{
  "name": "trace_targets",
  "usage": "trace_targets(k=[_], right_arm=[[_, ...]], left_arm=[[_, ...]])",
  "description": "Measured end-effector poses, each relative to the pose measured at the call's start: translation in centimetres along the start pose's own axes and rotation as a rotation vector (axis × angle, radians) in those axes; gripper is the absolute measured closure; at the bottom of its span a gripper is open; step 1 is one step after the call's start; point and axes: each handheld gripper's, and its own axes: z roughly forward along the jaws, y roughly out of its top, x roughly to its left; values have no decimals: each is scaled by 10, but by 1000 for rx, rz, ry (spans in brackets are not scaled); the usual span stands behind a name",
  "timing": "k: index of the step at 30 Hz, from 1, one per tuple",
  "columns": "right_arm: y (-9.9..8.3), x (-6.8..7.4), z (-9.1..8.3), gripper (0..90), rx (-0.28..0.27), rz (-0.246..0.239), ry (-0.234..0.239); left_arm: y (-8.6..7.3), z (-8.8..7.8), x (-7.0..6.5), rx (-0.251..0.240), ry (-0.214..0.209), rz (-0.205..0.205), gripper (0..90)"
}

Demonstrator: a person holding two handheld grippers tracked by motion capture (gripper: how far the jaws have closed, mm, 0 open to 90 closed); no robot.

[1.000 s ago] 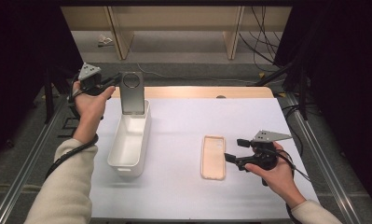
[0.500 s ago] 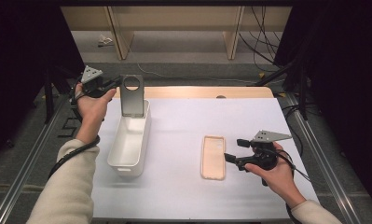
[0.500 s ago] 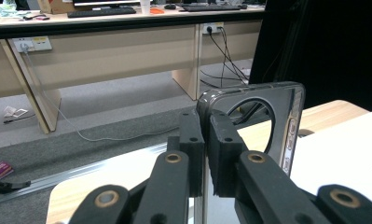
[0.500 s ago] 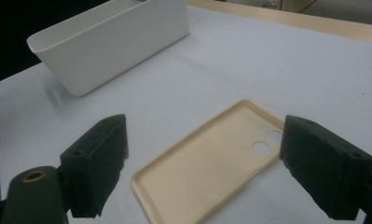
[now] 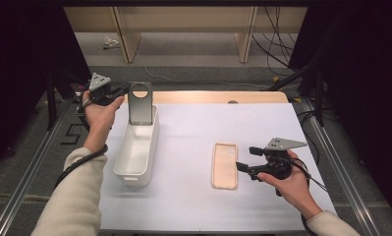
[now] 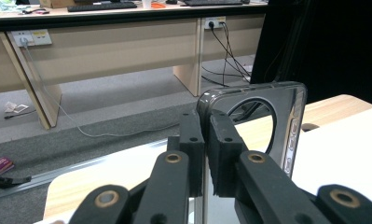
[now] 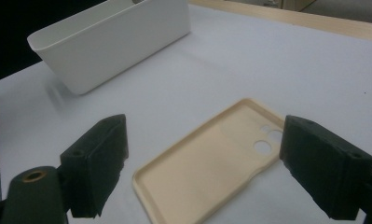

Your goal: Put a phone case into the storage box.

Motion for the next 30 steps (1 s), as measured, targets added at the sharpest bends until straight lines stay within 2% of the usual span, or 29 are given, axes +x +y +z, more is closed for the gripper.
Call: trace_targets(k=[12, 17, 30], right_arm=[[0, 0, 0, 163, 0, 0, 1], [0, 0, 1, 163, 1, 1, 2], [-1, 0, 1, 163, 3, 2, 5]], left_arm=[[-5, 6, 0, 13, -2, 8, 876], [-11, 10, 0, 29, 10, 5, 876], [-21, 21, -5, 57, 108, -26, 875]])
